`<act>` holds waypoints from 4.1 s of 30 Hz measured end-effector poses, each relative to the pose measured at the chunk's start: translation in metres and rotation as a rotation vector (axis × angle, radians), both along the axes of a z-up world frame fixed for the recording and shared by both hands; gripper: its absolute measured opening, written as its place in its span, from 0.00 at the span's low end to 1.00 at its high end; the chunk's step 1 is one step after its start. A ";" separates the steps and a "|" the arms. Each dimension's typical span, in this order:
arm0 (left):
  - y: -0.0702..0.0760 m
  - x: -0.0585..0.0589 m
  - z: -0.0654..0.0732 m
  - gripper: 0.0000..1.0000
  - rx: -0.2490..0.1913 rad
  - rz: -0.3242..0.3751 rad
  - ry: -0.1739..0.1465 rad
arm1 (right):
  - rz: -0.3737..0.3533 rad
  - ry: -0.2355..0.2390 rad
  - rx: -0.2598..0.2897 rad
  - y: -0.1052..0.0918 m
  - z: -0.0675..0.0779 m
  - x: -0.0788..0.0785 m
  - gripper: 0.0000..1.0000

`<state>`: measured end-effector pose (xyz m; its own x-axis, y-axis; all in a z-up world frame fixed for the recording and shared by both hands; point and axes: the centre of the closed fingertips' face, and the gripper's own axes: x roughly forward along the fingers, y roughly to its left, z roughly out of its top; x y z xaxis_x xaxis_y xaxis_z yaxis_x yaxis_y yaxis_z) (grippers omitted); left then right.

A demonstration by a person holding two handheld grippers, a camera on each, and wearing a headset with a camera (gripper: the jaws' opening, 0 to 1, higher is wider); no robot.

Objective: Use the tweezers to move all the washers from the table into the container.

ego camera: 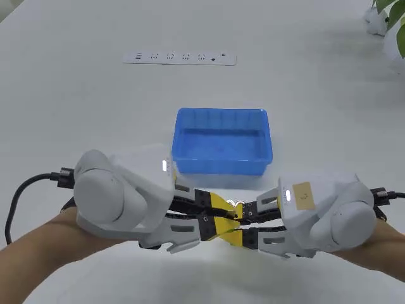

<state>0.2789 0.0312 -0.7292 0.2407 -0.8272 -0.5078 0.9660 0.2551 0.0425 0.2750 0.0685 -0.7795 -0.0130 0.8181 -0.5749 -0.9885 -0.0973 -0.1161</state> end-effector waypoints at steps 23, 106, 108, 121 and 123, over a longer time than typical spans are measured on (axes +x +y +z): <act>0.004 -0.003 0.004 0.07 -0.024 -0.012 0.019 | 0.010 0.038 0.010 -0.001 0.000 -0.003 0.08; 0.047 0.014 0.020 0.07 0.013 0.095 0.061 | -0.046 -0.031 -0.038 0.029 0.004 0.021 0.10; 0.048 0.014 0.025 0.07 0.011 0.094 0.060 | -0.042 -0.039 -0.030 0.030 0.009 0.021 0.10; 0.050 0.023 0.061 0.07 -0.021 0.091 0.013 | -0.023 -0.077 0.012 0.032 0.045 0.032 0.10; 0.050 0.025 0.066 0.07 -0.027 0.092 -0.002 | -0.013 -0.091 0.013 0.033 0.050 0.036 0.10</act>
<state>0.3043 0.0808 -0.6635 0.3176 -0.8147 -0.4851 0.9382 0.3441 0.0364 0.3106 0.1017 -0.7292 0.0497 0.8250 -0.5629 -0.9749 -0.0823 -0.2067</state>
